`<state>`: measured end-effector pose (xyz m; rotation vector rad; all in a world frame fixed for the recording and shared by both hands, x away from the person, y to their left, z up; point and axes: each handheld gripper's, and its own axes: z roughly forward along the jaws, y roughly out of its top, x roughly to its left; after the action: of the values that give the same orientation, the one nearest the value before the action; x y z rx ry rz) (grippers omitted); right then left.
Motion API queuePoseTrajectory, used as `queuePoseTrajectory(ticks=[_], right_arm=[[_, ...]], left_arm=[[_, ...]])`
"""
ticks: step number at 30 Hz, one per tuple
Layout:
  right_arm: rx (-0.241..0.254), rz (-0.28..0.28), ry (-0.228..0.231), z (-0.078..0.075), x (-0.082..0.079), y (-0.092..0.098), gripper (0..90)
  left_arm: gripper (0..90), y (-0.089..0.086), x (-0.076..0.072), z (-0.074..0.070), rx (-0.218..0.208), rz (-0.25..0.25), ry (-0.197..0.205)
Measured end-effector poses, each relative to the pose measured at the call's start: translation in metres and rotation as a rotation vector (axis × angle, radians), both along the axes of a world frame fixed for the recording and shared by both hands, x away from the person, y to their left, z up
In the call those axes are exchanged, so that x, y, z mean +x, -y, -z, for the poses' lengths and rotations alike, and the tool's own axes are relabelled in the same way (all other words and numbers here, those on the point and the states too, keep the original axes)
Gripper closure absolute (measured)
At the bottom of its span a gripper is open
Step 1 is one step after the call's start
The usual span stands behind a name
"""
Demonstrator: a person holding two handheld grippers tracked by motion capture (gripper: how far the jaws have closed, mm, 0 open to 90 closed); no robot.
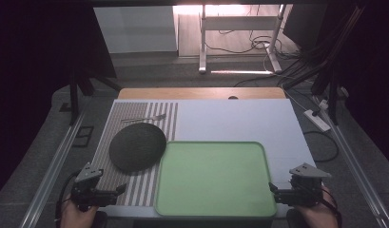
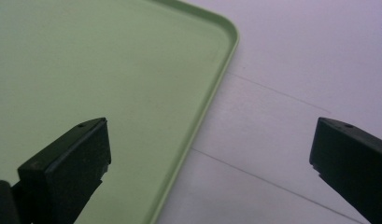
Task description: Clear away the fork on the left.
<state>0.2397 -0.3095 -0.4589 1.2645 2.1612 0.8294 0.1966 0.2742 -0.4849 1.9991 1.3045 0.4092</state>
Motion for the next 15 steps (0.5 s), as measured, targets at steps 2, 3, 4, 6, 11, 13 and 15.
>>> queuePoseTrajectory(ticks=[2, 3, 4, 6, 11, 13, 15], right_arm=[[0.01, 0.008, 0.004, -0.0005, 0.0, 0.0014, 0.0], [0.02, 0.013, -0.004, -0.0002, 0.0009, 0.0018, 0.0], [0.02, 0.013, -0.004, -0.0002, 0.0009, 0.0018, 0.0], [0.023, 0.013, -0.014, 0.0, 0.0018, 0.0018, 0.0], [0.033, 0.014, -0.016, -0.0001, 0.0018, 0.0032, 0.0], [0.031, 0.007, -0.017, 0.0, 0.0017, 0.003, 0.0], [0.029, 0.001, -0.014, 0.0002, 0.0014, 0.0022, 0.0]], left_arm=[[0.0, -0.001, 0.0003, 0.0003, -0.007, 0.0, -0.004], [0.0, -0.002, 0.0009, 0.0004, -0.014, 0.001, -0.01], [0.0, -0.002, 0.0009, 0.0004, -0.014, 0.001, -0.01], [0.0, -0.002, 0.0016, 0.0008, -0.016, 0.001, -0.017], [0.0, -0.0005, 0.0027, 0.0009, -0.007, 0.011, -0.028], [0.0, -0.0003, 0.0031, 0.0011, -0.006, 0.013, -0.03], [0.0, -0.0004, 0.004, 0.0013, -0.01, 0.016, -0.036]])
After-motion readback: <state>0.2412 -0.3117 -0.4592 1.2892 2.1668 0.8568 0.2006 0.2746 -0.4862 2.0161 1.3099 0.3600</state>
